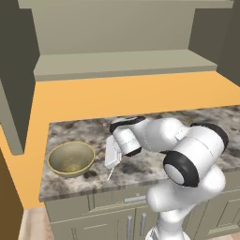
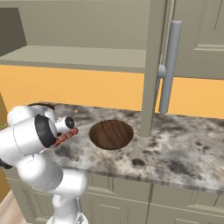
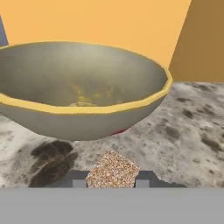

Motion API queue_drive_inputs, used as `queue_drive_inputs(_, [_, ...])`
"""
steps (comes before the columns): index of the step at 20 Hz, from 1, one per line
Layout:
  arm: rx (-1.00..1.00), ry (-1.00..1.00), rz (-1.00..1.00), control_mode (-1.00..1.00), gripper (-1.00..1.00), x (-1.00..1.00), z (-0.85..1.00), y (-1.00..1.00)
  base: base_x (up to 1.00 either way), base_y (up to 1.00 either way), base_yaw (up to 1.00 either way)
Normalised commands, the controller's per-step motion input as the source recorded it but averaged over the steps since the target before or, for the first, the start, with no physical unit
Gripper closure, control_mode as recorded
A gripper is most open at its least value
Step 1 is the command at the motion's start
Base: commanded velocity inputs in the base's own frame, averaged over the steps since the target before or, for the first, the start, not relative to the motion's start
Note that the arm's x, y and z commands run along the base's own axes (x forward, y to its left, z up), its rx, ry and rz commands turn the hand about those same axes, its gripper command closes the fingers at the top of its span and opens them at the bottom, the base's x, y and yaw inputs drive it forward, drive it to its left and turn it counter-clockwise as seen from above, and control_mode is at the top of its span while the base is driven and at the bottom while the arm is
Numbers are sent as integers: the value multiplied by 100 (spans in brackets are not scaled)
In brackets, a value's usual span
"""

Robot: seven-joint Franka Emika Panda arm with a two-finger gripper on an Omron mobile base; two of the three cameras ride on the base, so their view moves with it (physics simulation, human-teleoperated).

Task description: Pick both bowls and place them on the counter. Then place the kebab skewer in one bowl and place the sugar cube in the other bowl.

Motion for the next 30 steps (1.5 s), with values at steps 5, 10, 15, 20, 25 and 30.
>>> queue_drive_inputs(5, [0, -4, -10, -100, 100, -30, 84, -24, 0, 0, 0])
queue_drive_inputs(10, [0, -10, -9, -100, 100, -36, 100, -9, 0, 0, 0])
queue_drive_inputs(15, [-3, -6, -7, -100, 100, -46, 86, 0, 0, 0, 0])
queue_drive_inputs(20, [-10, 12, -8, -100, 100, -19, 35, 26, 0, 0, 0])
queue_drive_inputs(25, [-16, 26, -6, -100, 100, 0, 10, 46, 0, 0, 0])
queue_drive_inputs(30, [-15, 25, -5, -100, 100, 0, 9, 52, 0, 0, 0])
